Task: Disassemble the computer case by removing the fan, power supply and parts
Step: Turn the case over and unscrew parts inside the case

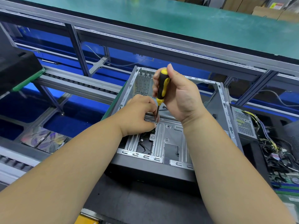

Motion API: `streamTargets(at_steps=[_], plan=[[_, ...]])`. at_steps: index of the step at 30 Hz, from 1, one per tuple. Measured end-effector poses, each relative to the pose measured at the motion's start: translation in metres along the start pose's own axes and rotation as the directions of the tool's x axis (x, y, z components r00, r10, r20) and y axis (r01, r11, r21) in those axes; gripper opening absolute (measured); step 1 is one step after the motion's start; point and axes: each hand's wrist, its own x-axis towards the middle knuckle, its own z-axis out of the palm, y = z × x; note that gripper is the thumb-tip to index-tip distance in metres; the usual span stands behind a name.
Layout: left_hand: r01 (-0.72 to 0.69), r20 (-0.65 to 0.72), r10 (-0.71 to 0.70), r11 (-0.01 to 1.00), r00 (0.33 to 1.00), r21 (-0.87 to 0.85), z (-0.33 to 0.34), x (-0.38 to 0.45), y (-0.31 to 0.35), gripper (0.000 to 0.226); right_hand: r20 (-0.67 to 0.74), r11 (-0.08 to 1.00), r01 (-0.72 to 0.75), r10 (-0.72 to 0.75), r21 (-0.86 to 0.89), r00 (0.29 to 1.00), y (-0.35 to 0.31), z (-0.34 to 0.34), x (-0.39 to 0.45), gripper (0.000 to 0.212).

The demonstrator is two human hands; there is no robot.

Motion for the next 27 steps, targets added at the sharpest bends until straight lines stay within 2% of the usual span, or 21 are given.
streamTargets(at_steps=[9, 14, 17, 19, 23, 27], plan=[[-0.007, -0.026, 0.007, 1.000, 1.000, -0.014, 0.000, -0.001, 0.002, 0.012, -0.008, 0.994, -0.017, 0.018, 0.107, 1.000, 0.000, 0.008, 0.000, 0.050], [0.007, -0.026, -0.005, 0.998, 1.000, 0.062, 0.001, -0.001, 0.004, 0.016, 0.000, 0.995, -0.001, 0.001, 0.103, 1.000, -0.002, 0.007, -0.001, 0.064], [0.004, -0.028, -0.001, 0.997, 1.000, 0.081, 0.000, -0.002, 0.006, 0.018, -0.002, 0.999, 0.046, -0.046, 0.000, 0.999, 0.000, 0.008, -0.004, 0.035], [-0.003, -0.036, 0.007, 0.996, 0.999, 0.088, 0.000, -0.003, 0.008, 0.021, -0.057, 0.994, 0.088, -0.092, -0.062, 0.994, 0.001, 0.010, -0.005, 0.019], [0.016, -0.064, -0.011, 0.998, 0.998, 0.063, -0.001, -0.003, 0.008, 0.018, -0.179, 0.987, 0.099, -0.120, -0.123, 0.976, -0.005, 0.011, -0.005, 0.017], [0.032, -0.068, -0.033, 0.999, 0.997, -0.004, -0.001, -0.003, 0.009, 0.009, -0.251, 0.863, 0.090, -0.242, -0.497, 0.937, -0.022, 0.005, -0.009, 0.022]])
